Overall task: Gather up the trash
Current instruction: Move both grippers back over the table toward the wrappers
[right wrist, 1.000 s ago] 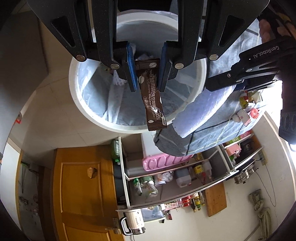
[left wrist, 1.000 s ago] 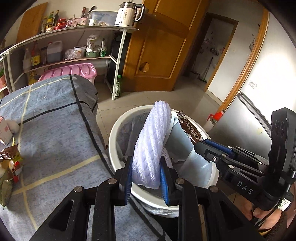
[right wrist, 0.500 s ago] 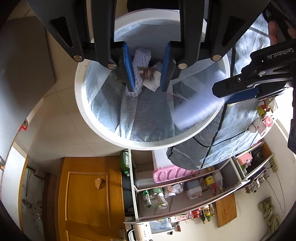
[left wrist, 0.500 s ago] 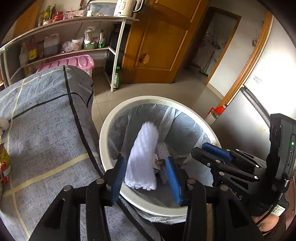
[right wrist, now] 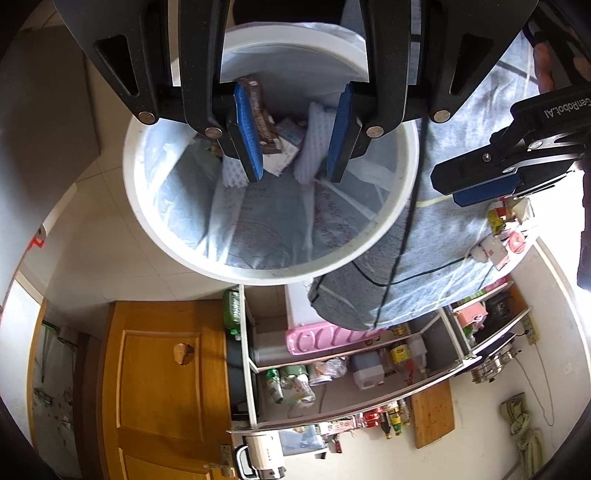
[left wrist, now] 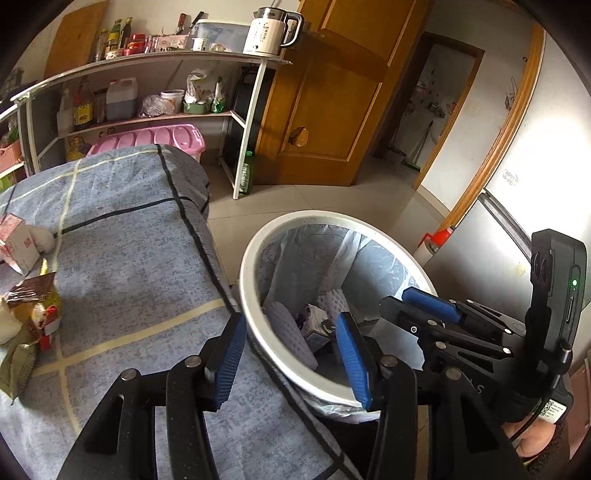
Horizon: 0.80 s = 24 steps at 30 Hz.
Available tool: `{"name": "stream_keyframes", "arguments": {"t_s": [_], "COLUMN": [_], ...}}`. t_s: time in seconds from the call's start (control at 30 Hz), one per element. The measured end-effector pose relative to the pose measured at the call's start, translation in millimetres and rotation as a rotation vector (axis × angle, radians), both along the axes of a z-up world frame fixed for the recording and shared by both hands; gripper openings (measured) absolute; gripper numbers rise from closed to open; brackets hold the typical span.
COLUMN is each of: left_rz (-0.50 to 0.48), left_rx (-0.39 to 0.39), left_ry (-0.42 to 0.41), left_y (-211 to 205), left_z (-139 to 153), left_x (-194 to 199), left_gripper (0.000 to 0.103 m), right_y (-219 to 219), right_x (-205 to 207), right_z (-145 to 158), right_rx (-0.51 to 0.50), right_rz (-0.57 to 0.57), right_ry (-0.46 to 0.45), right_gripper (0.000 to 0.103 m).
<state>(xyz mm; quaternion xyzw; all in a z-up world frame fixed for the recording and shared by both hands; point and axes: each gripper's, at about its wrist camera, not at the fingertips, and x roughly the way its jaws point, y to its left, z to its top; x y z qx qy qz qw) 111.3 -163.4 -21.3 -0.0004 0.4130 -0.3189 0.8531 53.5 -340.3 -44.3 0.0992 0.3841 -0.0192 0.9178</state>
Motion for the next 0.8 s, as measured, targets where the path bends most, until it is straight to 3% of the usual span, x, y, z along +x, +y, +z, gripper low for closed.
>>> {"name": "stream_keyframes", "arguments": {"t_s": [0.5, 0.8], "left_rz": [0.273, 0.391], "left_rx": [0.017, 0.105], "left_ry": [-0.053, -0.058], "left_y": [128, 183], "left_z": [11, 1], "left_x": [2, 10], "left_gripper": [0.053, 0.059], "right_y": [66, 106], "right_x": [19, 36], "right_z": [7, 6], "right_rx": [0.02, 0.021], "right_rz": [0.144, 0.235], "right_ry": [-0.027, -0.025], "right_gripper": [0.038, 0.038]}}
